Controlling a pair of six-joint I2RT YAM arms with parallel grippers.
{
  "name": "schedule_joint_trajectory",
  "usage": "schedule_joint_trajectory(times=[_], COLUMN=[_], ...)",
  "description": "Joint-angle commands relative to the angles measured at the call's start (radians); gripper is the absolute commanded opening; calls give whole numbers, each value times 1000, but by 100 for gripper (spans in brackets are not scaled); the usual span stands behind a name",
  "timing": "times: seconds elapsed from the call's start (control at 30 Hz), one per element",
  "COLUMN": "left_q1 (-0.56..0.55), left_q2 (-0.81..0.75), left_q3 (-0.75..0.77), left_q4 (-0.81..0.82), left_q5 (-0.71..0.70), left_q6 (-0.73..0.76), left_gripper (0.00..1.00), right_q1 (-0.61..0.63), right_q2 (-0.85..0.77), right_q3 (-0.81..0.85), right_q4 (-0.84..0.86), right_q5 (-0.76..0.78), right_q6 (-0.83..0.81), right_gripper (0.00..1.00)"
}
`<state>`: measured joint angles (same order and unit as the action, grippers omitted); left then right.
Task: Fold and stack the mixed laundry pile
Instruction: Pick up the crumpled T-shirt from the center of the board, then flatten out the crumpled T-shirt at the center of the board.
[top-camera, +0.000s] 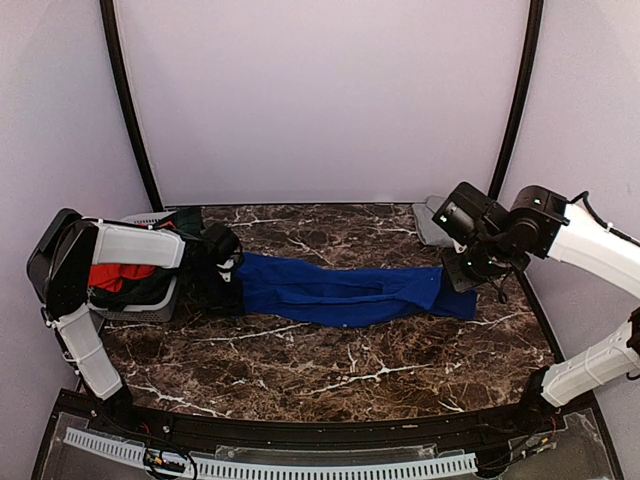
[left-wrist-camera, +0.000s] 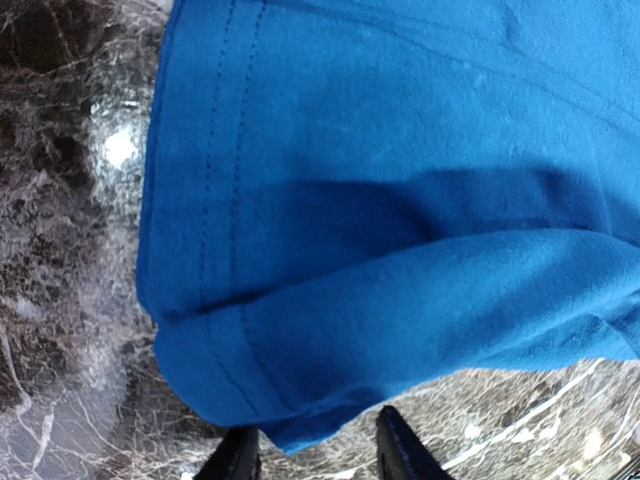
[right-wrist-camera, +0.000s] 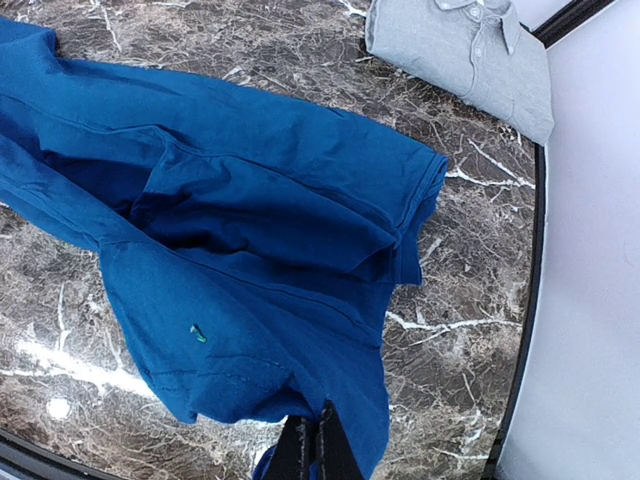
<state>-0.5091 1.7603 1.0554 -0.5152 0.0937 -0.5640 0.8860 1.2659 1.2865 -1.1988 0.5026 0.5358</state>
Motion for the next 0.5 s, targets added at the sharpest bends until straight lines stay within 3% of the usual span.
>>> schedule_joint_trajectory(times=[0.0, 0.2, 0.47], left_q1=[0, -2, -22], left_q2=[29, -34, -271], left_q3=[-40, -44, 71], left_q4=[20, 6, -50], left_q5=[15, 22, 79], left_q6=[-25, -20, 42], left_gripper=[32, 1, 0], right_q1=[-12, -19, -25], right_q2=[-24, -33, -100], right_q3=[19, 20, 94], right_q4=[5, -1, -75], right_q5=[34, 48, 148], right_q6=[3, 3, 39], right_gripper=[0, 0, 0])
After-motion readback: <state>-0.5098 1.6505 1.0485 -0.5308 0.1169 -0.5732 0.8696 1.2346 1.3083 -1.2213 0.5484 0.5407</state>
